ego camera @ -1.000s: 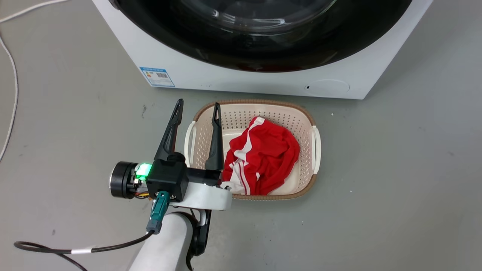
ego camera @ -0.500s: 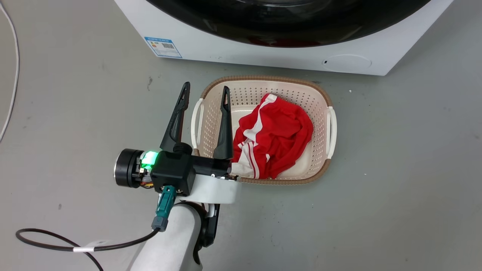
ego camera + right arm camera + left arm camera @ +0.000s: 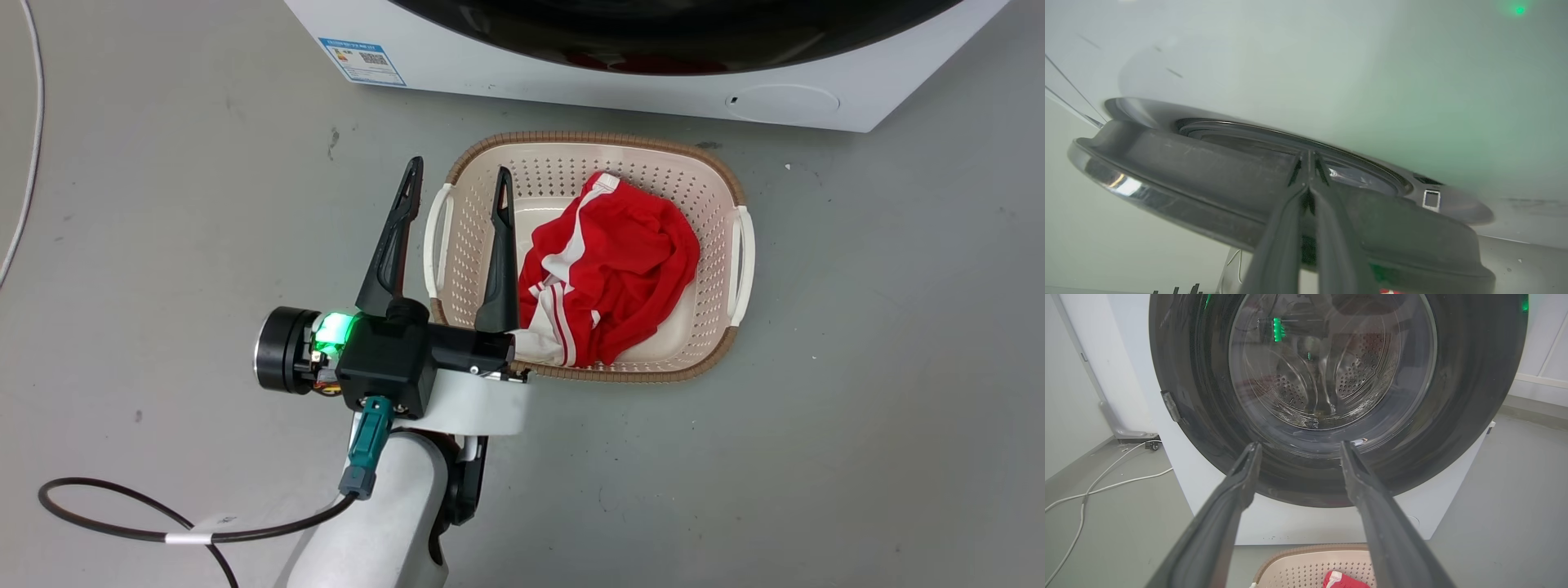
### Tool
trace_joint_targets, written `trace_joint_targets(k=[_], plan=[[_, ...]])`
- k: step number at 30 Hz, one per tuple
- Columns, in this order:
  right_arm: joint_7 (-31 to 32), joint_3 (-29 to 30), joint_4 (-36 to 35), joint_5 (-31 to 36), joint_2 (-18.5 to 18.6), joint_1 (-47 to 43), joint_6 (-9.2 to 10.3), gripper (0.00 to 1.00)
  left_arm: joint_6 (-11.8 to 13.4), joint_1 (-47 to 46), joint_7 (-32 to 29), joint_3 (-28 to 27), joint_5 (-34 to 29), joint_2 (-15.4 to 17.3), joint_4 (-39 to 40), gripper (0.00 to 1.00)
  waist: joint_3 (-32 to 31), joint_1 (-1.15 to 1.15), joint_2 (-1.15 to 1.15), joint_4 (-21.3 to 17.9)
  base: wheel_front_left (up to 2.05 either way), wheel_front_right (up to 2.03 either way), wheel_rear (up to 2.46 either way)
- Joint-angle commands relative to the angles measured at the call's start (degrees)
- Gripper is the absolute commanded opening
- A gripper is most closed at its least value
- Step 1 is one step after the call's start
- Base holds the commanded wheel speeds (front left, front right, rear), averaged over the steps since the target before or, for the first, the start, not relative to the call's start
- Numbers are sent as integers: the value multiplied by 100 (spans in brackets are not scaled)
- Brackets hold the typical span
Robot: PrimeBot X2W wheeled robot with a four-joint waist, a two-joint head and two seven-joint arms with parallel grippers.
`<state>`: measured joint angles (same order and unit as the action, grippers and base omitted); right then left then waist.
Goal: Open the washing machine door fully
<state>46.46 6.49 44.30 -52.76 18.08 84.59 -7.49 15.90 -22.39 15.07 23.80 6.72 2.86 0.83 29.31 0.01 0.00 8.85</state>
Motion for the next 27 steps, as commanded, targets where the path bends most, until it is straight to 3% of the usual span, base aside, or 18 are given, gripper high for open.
trace_joint_targets(k=[1, 13, 27], plan=[[92, -13, -33, -31, -60, -26, 0, 0, 28, -59, 16, 5, -16, 3, 12, 100, 5, -1, 0, -1, 0, 0, 0], [1382, 162, -528, -557, -142, -551, 0, 0, -64, 25, 16, -106, -109, 2, -94, 100, -145, -1, 0, -71, 0, 0, 0], [2580, 231, -1183, -1044, -698, -1569, 0, 0, -228, 254, 16, -298, -81, 4, -300, 100, -800, -1, 0, -202, 0, 0, 0]])
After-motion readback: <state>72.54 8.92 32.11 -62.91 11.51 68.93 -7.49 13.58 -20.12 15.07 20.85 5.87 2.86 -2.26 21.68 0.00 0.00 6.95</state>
